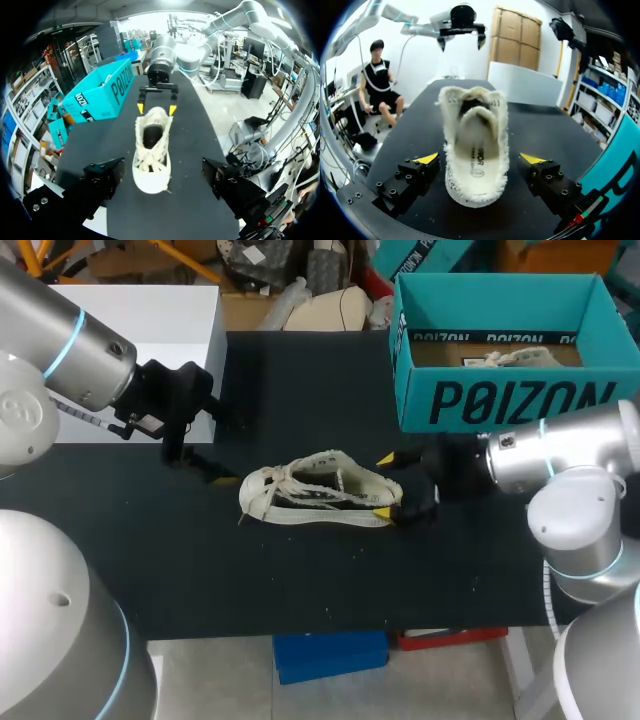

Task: Take the shoe out of the shoebox, open the shoe tongue, remove and reinsert the insole, then place the shoe into the shoebox

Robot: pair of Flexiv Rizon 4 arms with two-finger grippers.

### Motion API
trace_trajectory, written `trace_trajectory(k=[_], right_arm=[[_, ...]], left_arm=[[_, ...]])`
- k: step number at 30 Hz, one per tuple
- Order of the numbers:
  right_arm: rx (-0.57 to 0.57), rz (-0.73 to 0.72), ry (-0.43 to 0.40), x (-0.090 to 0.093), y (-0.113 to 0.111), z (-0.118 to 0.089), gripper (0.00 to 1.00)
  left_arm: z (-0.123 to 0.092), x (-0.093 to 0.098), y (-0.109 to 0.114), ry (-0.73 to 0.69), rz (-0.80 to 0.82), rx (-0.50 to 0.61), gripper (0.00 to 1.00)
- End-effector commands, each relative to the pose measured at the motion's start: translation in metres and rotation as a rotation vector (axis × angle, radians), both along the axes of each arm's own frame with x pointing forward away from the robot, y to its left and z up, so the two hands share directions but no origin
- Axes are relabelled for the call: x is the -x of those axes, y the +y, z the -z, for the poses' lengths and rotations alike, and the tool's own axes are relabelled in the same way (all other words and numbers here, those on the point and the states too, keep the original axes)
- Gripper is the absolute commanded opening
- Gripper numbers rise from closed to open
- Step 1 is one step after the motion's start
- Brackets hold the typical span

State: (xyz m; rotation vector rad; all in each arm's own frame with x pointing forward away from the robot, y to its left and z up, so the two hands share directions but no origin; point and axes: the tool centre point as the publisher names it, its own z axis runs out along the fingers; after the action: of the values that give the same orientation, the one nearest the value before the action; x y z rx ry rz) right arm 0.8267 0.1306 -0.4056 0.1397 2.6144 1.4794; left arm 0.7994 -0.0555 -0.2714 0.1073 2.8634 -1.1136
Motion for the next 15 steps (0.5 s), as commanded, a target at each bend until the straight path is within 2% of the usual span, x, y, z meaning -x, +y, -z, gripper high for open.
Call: trace_trajectory(k=[1,15], right_arm=[[-0.006,0.002,0.003,-0.001,0.004,0.007,1.0],[-0.023,0.015,0.03,0.002,0.01,0.024,1.0]], left_arm=[[0.002,0.001,0.0,-0.005,-0.002,0.002,1.0],[0.002,0.001,0.0,-0.005,-0.002,0.002,1.0]])
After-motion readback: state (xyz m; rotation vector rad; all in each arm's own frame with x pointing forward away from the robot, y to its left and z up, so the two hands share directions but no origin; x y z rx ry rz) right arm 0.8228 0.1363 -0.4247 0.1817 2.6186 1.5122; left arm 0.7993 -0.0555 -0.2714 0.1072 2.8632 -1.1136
